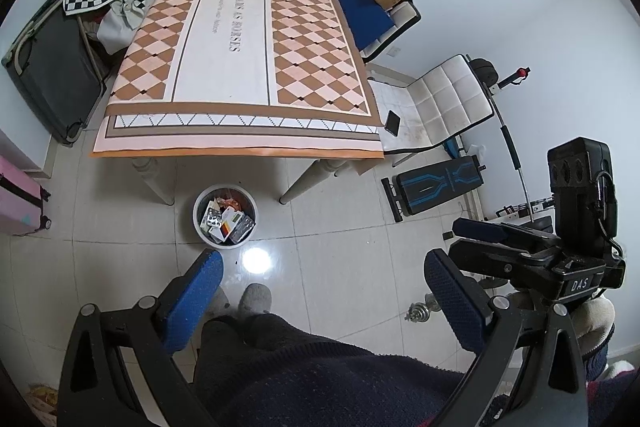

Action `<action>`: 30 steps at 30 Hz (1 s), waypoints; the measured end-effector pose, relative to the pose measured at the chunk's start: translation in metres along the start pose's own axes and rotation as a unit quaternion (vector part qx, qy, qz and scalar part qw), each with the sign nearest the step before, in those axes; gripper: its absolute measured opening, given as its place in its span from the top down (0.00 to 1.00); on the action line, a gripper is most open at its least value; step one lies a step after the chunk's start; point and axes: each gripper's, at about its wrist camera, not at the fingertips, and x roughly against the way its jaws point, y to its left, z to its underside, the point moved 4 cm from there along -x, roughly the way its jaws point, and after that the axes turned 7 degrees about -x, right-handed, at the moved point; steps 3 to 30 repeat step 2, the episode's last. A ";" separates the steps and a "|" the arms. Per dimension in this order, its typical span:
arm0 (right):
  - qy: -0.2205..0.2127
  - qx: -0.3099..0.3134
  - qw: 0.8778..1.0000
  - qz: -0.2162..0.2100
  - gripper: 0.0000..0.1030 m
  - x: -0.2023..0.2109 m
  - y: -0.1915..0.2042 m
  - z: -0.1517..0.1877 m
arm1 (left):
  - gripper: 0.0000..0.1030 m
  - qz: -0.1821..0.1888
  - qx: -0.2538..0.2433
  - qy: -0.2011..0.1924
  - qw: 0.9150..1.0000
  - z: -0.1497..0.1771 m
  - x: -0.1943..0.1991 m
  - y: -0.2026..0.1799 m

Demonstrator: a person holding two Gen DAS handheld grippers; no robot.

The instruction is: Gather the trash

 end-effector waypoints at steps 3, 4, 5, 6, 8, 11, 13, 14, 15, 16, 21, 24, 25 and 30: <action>0.000 0.000 1.000 -0.002 0.00 0.000 -0.001 0.000 | 0.00 0.001 0.000 0.001 1.000 -0.002 -0.001 -0.003; 0.000 0.000 1.000 -0.002 0.00 0.000 -0.001 0.000 | 0.00 0.001 0.000 0.001 1.000 -0.002 -0.001 -0.003; 0.000 0.000 1.000 -0.002 0.00 0.000 -0.001 0.000 | 0.00 0.001 0.000 0.001 1.000 -0.002 -0.001 -0.003; 0.000 0.000 1.000 -0.002 0.00 0.000 -0.001 0.000 | 0.00 0.001 0.000 0.001 1.000 -0.002 -0.001 -0.003; 0.000 0.000 1.000 -0.002 0.00 0.000 -0.001 0.000 | 0.00 0.001 0.000 0.001 1.000 -0.002 -0.001 -0.003; 0.000 0.000 1.000 -0.002 0.00 0.000 -0.001 0.000 | 0.00 0.001 0.000 0.001 1.000 -0.002 -0.001 -0.003; 0.000 0.000 1.000 -0.002 0.00 0.000 -0.001 0.000 | 0.00 0.001 0.000 0.001 1.000 -0.002 -0.001 -0.003; 0.000 0.000 1.000 -0.002 0.00 0.000 -0.001 0.000 | 0.00 0.001 0.000 0.001 1.000 -0.002 -0.001 -0.003; 0.000 0.000 1.000 -0.002 0.00 0.000 -0.001 0.000 | 0.00 0.001 0.000 0.001 1.000 -0.002 -0.001 -0.003; 0.000 0.000 1.000 -0.002 0.00 0.000 -0.001 0.000 | 0.00 0.001 0.000 0.001 1.000 -0.002 -0.001 -0.003; 0.000 0.000 1.000 -0.002 0.00 0.000 -0.001 0.000 | 0.00 0.001 0.000 0.001 1.000 -0.002 -0.001 -0.003; 0.000 0.000 1.000 -0.002 0.00 0.000 -0.001 0.000 | 0.00 0.001 0.000 0.001 1.000 -0.002 -0.001 -0.003; 0.000 0.000 1.000 -0.002 0.00 0.000 -0.001 0.000 | 0.00 0.001 0.000 0.001 1.000 -0.002 -0.001 -0.003; 0.000 0.000 1.000 -0.002 0.00 0.000 -0.001 0.000 | 0.00 0.001 0.000 0.001 1.000 -0.002 -0.001 -0.003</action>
